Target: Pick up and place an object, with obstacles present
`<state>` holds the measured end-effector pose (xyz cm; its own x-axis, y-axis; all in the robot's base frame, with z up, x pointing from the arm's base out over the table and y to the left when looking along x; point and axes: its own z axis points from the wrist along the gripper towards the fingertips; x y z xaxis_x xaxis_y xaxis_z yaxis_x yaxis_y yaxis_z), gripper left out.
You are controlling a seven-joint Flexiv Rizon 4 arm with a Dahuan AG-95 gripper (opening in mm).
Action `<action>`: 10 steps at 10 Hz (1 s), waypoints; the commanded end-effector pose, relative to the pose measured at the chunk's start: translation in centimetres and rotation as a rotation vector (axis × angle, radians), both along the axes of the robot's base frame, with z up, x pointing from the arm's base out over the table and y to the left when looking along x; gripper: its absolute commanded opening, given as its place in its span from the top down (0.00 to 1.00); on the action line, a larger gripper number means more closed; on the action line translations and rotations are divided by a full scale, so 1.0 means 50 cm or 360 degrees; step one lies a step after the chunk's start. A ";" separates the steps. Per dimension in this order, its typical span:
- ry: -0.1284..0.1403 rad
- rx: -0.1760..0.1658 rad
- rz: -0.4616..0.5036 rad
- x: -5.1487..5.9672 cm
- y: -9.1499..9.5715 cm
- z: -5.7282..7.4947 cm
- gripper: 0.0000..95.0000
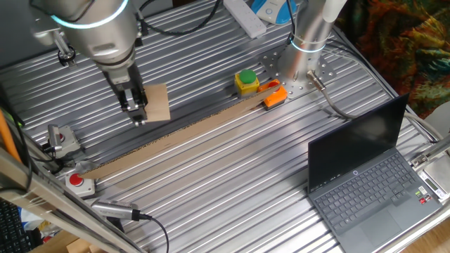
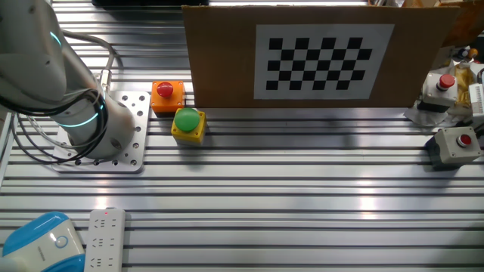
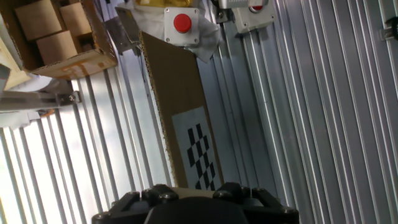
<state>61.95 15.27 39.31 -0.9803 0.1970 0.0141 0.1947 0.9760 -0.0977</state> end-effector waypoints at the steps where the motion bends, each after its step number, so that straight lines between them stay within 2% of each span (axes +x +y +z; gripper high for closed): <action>1: -0.0014 0.0003 -0.0002 -0.005 -0.004 -0.004 1.00; 6: -0.0023 0.0016 -0.0017 -0.007 -0.012 -0.011 1.00; 9: -0.0005 0.0054 0.0078 -0.007 -0.012 -0.011 1.00; 10: 0.0013 0.0043 0.0137 -0.007 -0.012 -0.011 1.00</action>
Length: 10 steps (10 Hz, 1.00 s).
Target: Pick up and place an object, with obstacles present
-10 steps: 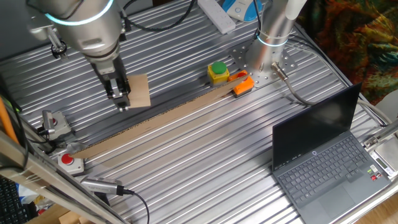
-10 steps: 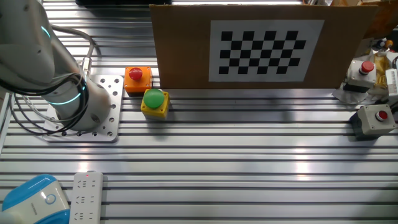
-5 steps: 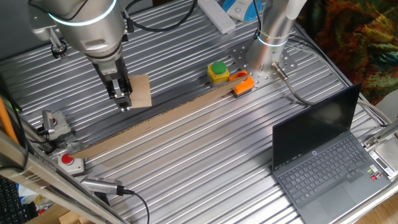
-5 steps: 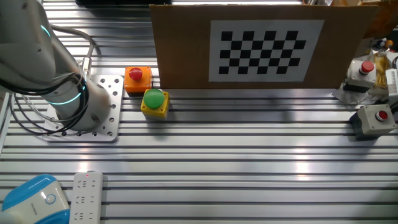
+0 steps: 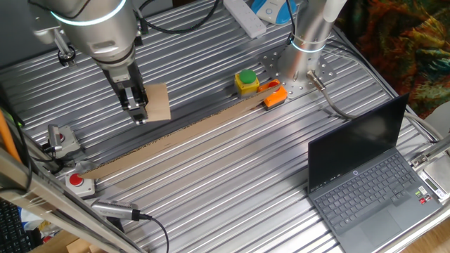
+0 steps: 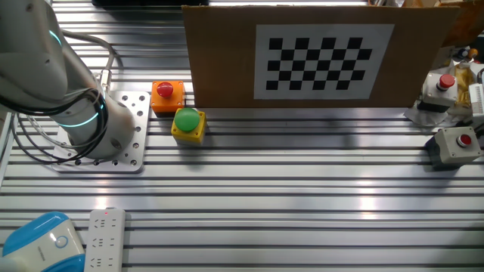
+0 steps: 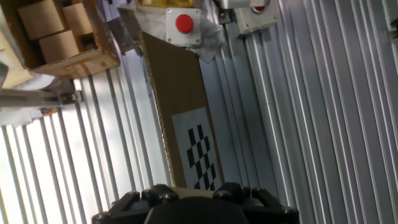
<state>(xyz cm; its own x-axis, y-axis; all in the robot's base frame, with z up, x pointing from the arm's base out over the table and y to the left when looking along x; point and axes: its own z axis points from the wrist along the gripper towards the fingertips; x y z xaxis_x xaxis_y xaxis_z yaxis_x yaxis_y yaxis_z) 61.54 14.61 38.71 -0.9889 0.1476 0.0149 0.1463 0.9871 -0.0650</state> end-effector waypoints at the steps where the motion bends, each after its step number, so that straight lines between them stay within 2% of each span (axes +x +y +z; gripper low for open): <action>1: 0.0030 -0.0054 0.0122 0.001 0.001 0.001 1.00; 4: 0.0040 -0.0060 0.0249 0.001 0.001 0.001 1.00; 6: 0.0030 -0.0064 0.0307 0.001 0.001 0.001 1.00; 8: 0.0016 -0.0099 0.0353 0.001 0.001 0.001 1.00; 10: 0.0040 -0.0120 0.0392 0.001 0.001 0.001 1.00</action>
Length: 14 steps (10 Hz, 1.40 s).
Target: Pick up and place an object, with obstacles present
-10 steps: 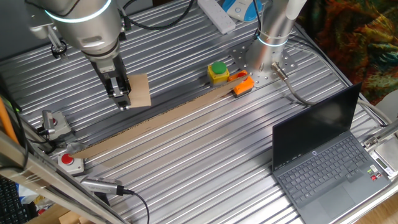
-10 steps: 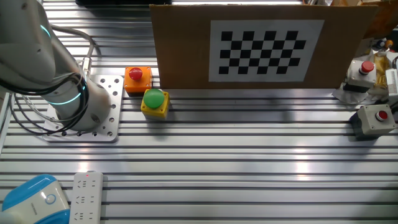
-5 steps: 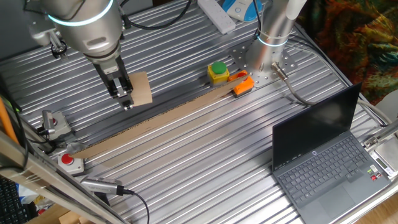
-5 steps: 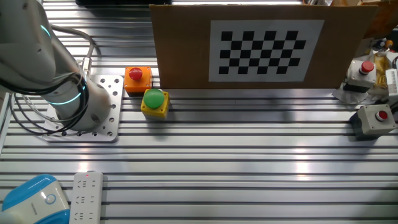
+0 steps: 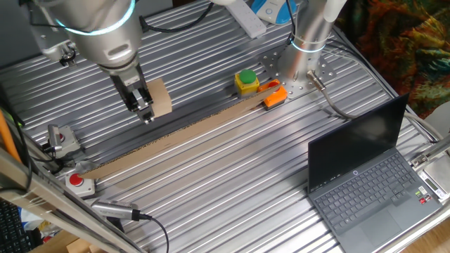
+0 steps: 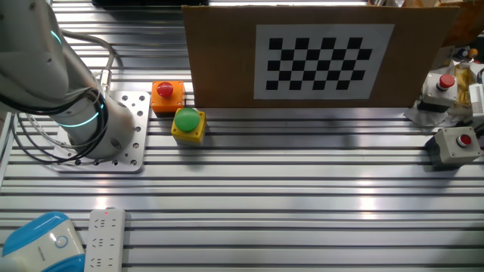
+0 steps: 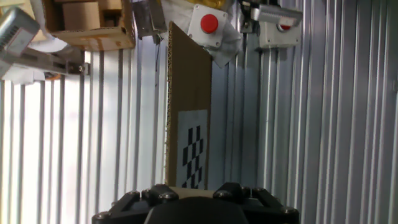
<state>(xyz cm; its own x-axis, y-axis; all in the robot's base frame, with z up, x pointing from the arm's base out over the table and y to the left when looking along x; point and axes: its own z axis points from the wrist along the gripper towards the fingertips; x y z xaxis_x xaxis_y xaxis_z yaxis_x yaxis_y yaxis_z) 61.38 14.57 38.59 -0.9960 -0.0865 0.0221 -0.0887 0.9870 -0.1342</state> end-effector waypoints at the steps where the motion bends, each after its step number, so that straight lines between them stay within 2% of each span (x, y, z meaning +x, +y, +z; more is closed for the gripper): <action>1: 0.0026 -0.0019 0.0021 0.004 0.002 0.004 1.00; 2: 0.0021 -0.0038 0.0027 0.004 0.002 0.004 1.00; 5: 0.0009 -0.0033 -0.0028 0.004 0.002 0.004 1.00; 10: 0.0022 -0.0028 -0.0117 0.004 0.002 0.004 1.00; 14: 0.0021 -0.0031 -0.0144 -0.006 0.047 0.013 1.00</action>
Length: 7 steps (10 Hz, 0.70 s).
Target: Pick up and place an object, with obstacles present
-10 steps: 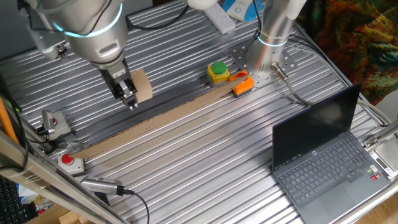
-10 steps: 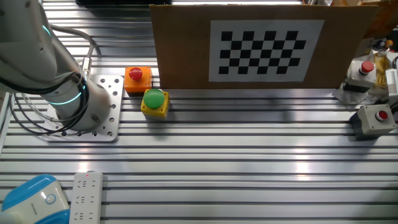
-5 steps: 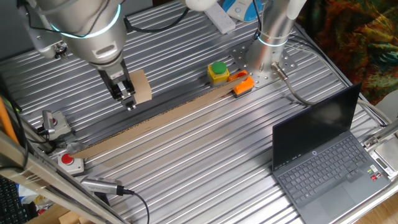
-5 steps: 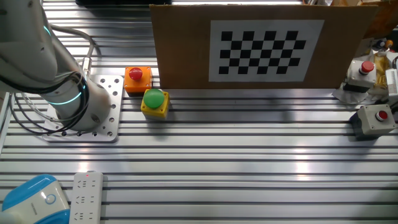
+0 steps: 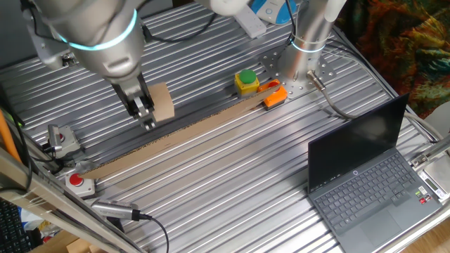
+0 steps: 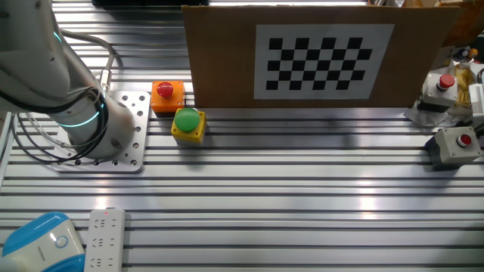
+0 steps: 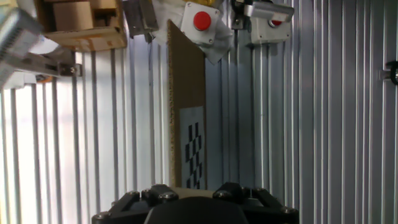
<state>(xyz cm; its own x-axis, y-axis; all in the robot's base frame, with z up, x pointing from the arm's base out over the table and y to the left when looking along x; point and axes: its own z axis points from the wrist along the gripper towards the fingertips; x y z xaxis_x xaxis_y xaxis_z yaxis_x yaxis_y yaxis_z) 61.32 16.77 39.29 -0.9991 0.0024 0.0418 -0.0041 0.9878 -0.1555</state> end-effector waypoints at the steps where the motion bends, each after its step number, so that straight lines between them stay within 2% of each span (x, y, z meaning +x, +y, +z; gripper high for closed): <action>1: -0.0010 0.0004 -0.0008 -0.007 0.013 0.001 1.00; 7: -0.0031 -0.0004 -0.0095 -0.052 0.107 -0.005 1.00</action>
